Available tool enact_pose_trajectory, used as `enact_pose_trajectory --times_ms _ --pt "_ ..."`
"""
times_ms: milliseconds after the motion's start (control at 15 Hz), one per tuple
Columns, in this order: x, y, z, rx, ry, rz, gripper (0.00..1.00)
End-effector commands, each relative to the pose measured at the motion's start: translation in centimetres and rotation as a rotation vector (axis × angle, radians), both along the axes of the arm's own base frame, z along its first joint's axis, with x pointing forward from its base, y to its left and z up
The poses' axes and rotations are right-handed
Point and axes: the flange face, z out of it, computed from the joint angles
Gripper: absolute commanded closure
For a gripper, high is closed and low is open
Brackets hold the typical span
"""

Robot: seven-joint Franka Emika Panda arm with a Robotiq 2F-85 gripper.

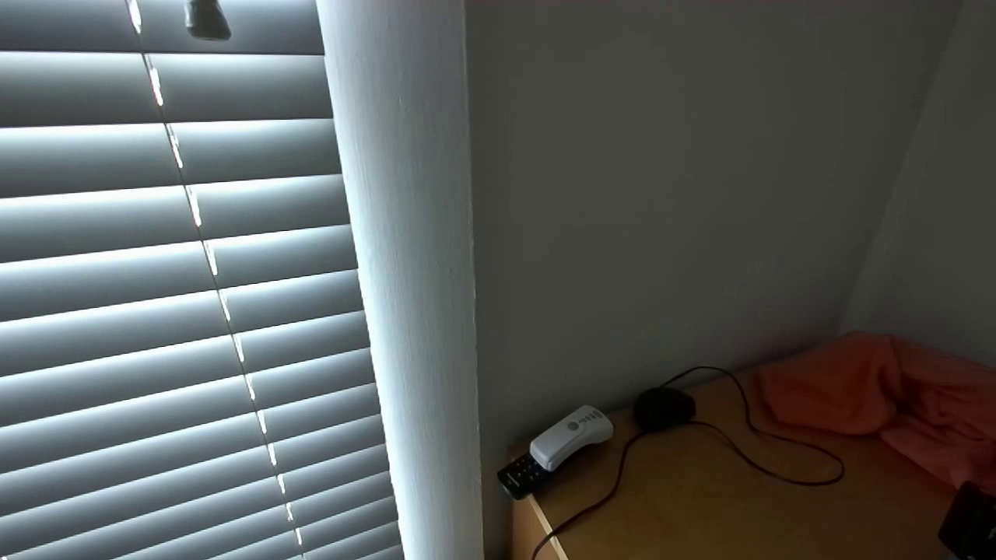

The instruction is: Move the cups forward then stack them

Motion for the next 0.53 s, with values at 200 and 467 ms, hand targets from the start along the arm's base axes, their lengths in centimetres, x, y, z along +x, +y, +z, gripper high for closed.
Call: enact_pose_trajectory --times_ms 200,467 --pt "0.2 -0.3 -3.1 0.041 0.006 -0.06 0.0" --pt "0.4 -0.7 -4.1 0.051 0.015 -0.095 0.02"
